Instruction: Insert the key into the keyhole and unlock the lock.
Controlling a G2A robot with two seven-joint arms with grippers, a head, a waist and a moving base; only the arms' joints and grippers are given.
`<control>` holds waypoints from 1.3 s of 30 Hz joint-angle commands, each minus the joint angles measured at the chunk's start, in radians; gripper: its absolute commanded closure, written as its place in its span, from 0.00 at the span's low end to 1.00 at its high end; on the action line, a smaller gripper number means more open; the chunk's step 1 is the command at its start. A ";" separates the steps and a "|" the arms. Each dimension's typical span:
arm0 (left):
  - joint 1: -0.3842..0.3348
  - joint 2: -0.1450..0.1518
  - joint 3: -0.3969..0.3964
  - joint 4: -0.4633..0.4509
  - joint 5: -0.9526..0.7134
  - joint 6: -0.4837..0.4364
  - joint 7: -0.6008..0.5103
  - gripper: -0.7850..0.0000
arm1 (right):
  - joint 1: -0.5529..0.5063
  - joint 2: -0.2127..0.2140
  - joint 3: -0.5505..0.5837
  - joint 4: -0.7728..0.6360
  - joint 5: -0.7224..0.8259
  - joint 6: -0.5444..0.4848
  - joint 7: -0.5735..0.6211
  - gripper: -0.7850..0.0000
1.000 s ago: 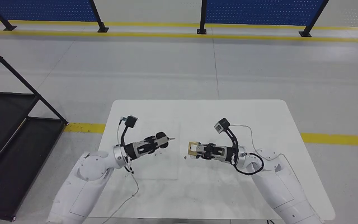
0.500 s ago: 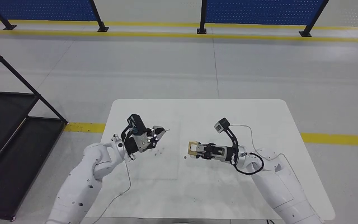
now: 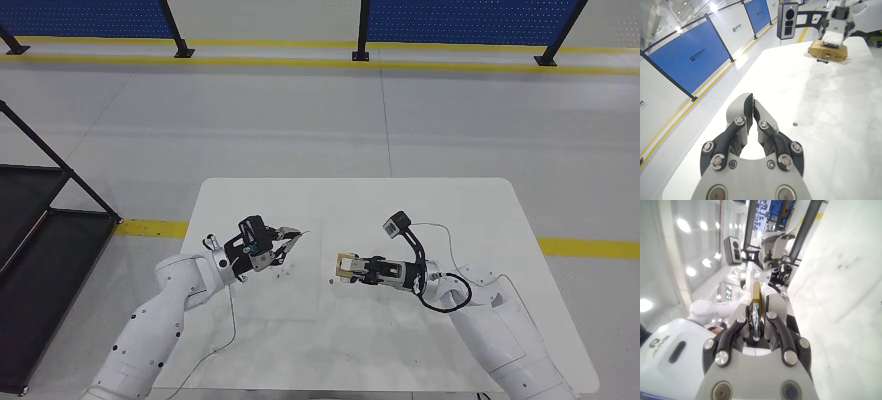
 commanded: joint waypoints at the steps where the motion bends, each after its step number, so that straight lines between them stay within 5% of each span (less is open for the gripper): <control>1: -0.001 -0.001 0.010 0.014 -0.077 -0.043 0.023 1.00 | 0.000 0.000 0.000 0.000 0.000 0.000 0.000 1.00; 4: -0.011 0.003 0.015 0.006 0.012 -0.014 0.049 1.00 | 0.000 0.000 0.000 0.000 0.000 0.000 0.000 1.00; 7: -0.022 0.012 0.034 -0.009 0.207 0.047 0.215 1.00 | 0.000 0.000 0.000 0.000 0.000 0.000 0.000 1.00; 11: -0.051 0.031 0.062 0.048 0.593 0.291 0.461 1.00 | 0.000 0.000 0.000 0.000 0.000 0.000 0.000 1.00; 15: -0.085 0.043 0.085 0.109 0.855 0.539 0.586 1.00 | 0.000 0.000 0.000 0.000 0.000 0.000 0.000 1.00; 22: -0.123 0.056 0.098 0.116 1.113 0.812 0.658 1.00 | 0.000 0.000 0.000 0.000 0.000 0.000 0.000 1.00; 39: -0.126 0.063 0.108 0.082 1.202 0.858 0.676 1.00 | 0.000 0.000 0.000 0.000 0.000 0.000 0.000 1.00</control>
